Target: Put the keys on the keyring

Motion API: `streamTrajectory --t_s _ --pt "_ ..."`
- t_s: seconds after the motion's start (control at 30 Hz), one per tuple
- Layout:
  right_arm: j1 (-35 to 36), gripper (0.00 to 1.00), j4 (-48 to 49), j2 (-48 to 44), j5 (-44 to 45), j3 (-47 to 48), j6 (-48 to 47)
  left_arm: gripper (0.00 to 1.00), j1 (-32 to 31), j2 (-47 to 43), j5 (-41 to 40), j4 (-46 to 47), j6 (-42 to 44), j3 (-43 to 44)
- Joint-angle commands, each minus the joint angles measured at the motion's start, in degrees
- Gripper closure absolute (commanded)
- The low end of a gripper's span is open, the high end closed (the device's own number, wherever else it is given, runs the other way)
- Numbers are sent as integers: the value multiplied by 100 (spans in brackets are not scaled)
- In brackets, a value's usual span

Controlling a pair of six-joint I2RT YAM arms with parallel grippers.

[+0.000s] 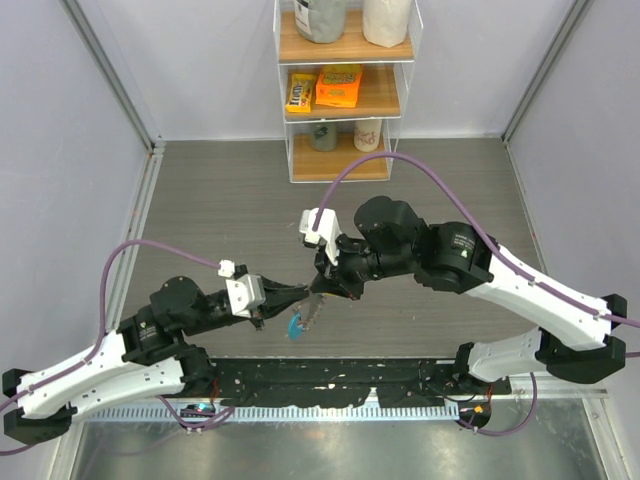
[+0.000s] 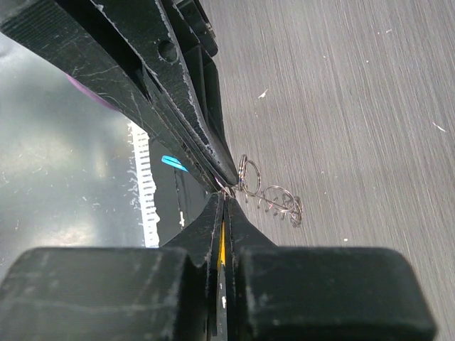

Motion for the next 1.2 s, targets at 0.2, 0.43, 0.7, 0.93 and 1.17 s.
streamTrajectory --t_s 0.2,0.43,0.7,0.93,1.17 --pt "-45 94 796 -355 837 -446 343 100 -42 -185 496 538 -119 153" --pt "-45 94 1542 -680 1101 -947 1273 100 -51 -316 689 696 -172 21" --pt "-45 79 1912 -1198 1285 -1588 1969 100 -42 -554 847 1161 -295 -137" --pt "-45 51 2334 -2041 1224 -2107 1347 100 -51 -642 1146 1513 -708 -181" --pt "-28 49 2335 -2148 260 -1748 519 100 -51 -633 1235 1812 -1094 -252"
